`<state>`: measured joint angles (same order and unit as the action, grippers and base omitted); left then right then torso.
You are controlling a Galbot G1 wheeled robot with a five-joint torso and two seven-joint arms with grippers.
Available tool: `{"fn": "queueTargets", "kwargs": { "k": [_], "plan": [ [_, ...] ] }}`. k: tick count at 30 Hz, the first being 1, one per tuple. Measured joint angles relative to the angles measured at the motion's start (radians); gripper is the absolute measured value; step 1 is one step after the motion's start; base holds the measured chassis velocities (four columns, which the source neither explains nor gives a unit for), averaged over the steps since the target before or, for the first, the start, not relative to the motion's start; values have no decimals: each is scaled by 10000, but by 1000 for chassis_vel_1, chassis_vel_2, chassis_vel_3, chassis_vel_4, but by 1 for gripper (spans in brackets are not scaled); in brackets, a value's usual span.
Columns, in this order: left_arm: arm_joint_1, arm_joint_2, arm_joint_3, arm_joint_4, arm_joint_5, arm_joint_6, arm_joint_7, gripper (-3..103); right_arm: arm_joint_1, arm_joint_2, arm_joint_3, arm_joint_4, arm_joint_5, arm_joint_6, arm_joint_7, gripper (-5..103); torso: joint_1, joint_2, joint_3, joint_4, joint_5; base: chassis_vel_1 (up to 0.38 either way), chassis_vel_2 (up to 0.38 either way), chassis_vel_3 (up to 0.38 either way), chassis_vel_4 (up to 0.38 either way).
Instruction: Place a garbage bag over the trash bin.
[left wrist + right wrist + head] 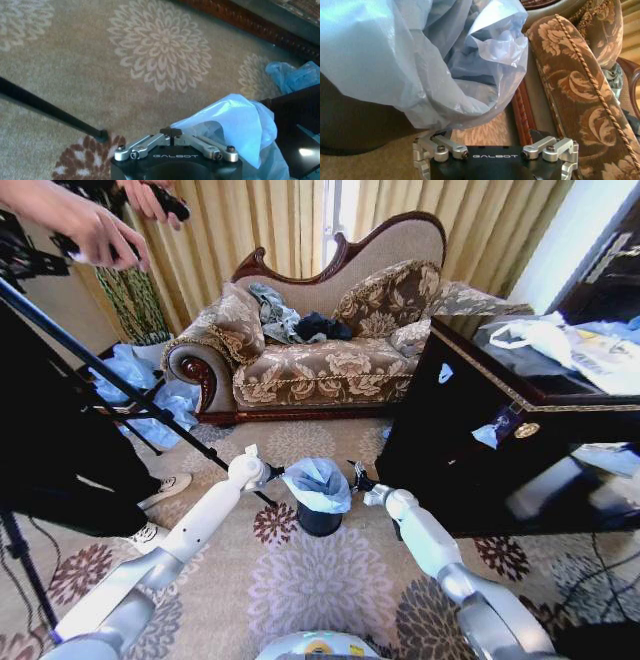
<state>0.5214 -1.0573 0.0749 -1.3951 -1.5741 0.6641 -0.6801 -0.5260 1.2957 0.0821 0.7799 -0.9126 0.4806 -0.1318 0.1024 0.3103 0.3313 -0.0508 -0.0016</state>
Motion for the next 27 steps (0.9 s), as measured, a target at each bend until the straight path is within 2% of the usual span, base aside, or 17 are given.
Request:
{"fn": "queueTargets", "kwargs": {
  "k": [6, 8, 12, 15, 16, 17, 19, 20, 22, 25, 27],
  "plan": [
    [321, 92, -164, -231, 10, 1, 21, 0, -232, -252, 7, 316, 275, 195, 212, 100, 0, 0, 0, 3, 1, 0, 0, 0, 0],
    [396, 104, -220, -250, 34, -1, 58, 0, -508, -675, -96, 1017, 817, 59, 227, 100, 0, 0, 0, 1, 0, 0, 0, 0, 0],
    [406, 77, -232, -201, 126, -18, 162, 0, -773, -1040, -112, 1788, 1324, -90, 228, 100, -1, 0, 0, -2, 2, 0, 0, 0, 0],
    [399, -64, -220, 22, 322, -63, 355, 0, -1296, -1478, 141, 3217, 2311, -579, 182, 100, 0, 0, -1, 2, -4, 0, 0, 0, 0],
    [399, -64, -220, 22, 322, -63, 355, 0, -1296, -1478, 141, 3217, 2311, -579, 182, 100, 0, 0, -1, 2, -4, 0, 0, 0, 0],
    [403, -110, -211, 54, 367, -73, 398, 0, -1457, -1574, 140, 3594, 2613, -812, 177, 100, 0, 0, 0, 1, 0, 0, 0, 0, 0],
    [461, -260, -197, 137, 504, -112, 465, 0, -2045, -2007, -203, 4909, 3694, -1761, 49, 100, -1, 1, -1, 2, -5, 0, 0, 0, 0],
    [461, -260, -197, 137, 504, -112, 465, 0, -2045, -2007, -203, 4909, 3694, -1761, 49, 100, -1, 1, -1, 2, -5, 0, 0, 0, 0],
    [533, -337, -195, 162, 597, -133, 524, 0, -2749, -2475, -636, 6070, 4883, -2685, -266, 100, 0, 0, 0, 0, 8, 0, 0, 0, 0],
    [563, -421, -195, 202, 666, -150, 562, 0, -3166, -2726, -874, 6709, 5616, -3146, -406, 100, -1, 1, -1, -1, -3, 0, 0, 0, 0],
    [596, -530, -222, 267, 747, -171, 587, 0, -3578, -2970, -1313, 7155, 6813, -3799, -461, 100, -1, 1, 0, -1, 4, 0, 0, 0, 0]
  ]
}}
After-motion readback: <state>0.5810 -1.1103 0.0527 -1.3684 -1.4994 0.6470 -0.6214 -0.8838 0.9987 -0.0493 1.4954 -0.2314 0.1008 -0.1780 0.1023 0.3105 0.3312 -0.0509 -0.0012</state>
